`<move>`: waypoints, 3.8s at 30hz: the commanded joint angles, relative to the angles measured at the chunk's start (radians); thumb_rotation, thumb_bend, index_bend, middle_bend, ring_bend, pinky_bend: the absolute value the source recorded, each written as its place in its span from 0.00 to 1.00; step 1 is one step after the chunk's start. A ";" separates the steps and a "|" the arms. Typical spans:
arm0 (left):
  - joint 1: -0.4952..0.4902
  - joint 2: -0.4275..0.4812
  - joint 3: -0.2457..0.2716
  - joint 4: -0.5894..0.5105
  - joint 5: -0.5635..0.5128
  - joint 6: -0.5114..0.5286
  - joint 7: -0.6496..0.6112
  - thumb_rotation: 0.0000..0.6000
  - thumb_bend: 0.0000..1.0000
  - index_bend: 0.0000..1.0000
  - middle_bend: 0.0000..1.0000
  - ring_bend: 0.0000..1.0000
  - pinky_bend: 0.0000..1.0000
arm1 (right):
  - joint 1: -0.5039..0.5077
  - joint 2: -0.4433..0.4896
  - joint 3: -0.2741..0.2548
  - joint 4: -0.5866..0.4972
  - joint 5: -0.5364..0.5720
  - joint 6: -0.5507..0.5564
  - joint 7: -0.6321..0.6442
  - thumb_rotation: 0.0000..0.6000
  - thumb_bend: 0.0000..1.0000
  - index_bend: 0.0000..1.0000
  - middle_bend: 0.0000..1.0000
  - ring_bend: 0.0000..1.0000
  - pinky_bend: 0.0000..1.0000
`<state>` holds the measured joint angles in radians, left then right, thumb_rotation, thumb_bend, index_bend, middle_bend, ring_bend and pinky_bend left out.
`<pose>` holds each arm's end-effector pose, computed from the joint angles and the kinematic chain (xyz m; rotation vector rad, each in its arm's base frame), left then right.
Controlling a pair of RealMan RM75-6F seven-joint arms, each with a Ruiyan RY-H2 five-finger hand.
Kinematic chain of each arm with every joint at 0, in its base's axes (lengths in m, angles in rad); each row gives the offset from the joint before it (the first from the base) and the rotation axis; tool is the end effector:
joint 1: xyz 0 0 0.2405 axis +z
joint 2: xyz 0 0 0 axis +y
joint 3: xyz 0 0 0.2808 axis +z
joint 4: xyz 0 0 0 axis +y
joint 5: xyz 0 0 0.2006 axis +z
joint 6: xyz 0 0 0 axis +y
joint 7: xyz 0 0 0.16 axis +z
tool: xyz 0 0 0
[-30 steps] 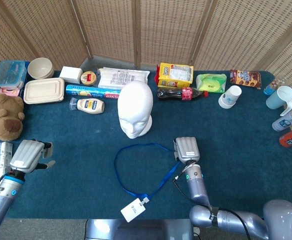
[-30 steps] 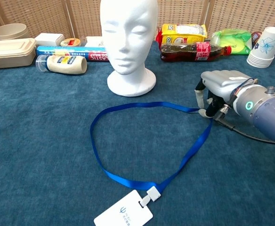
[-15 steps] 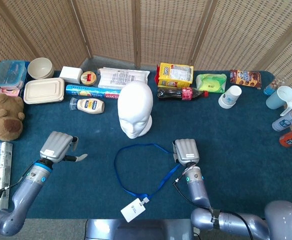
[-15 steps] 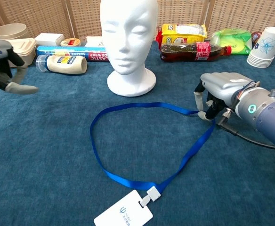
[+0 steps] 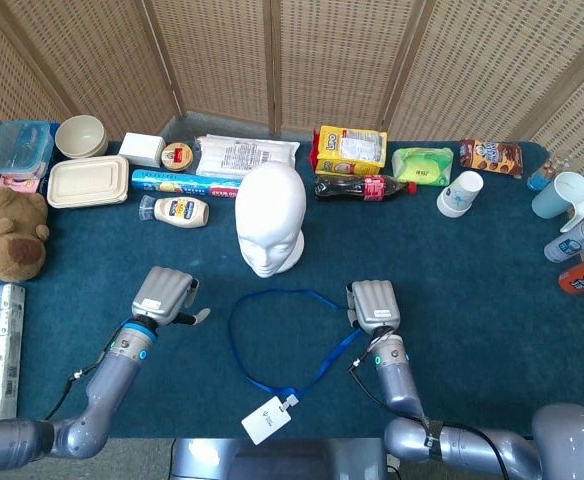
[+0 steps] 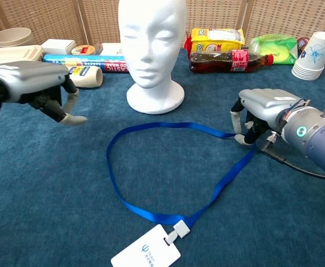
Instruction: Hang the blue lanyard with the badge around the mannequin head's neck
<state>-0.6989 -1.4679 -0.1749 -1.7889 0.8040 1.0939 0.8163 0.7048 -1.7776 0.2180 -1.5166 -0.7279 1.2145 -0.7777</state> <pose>-0.1658 0.3367 0.0079 -1.8394 -0.9106 -0.6574 -0.1701 -0.3435 -0.0607 1.6356 -1.0539 0.6729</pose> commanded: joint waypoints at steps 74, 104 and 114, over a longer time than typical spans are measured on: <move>-0.224 -0.251 -0.022 0.179 -0.357 0.106 0.154 0.64 0.11 0.56 1.00 1.00 1.00 | -0.043 0.027 -0.006 0.043 -0.011 -0.053 0.095 1.00 0.55 0.66 1.00 1.00 1.00; -0.293 -0.323 -0.062 0.233 -0.442 0.121 0.202 0.65 0.22 0.54 1.00 1.00 1.00 | -0.056 0.040 -0.003 0.046 -0.008 -0.061 0.120 1.00 0.55 0.67 1.00 1.00 1.00; -0.308 -0.356 -0.058 0.261 -0.444 0.143 0.233 0.65 0.22 0.54 1.00 1.00 1.00 | -0.064 0.045 -0.004 0.046 -0.012 -0.064 0.137 1.00 0.55 0.67 1.00 1.00 1.00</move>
<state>-1.0063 -1.8232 -0.2327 -1.5281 0.3603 1.2367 1.0492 0.6415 -1.7330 0.2146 -1.4706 -0.7401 1.1509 -0.6405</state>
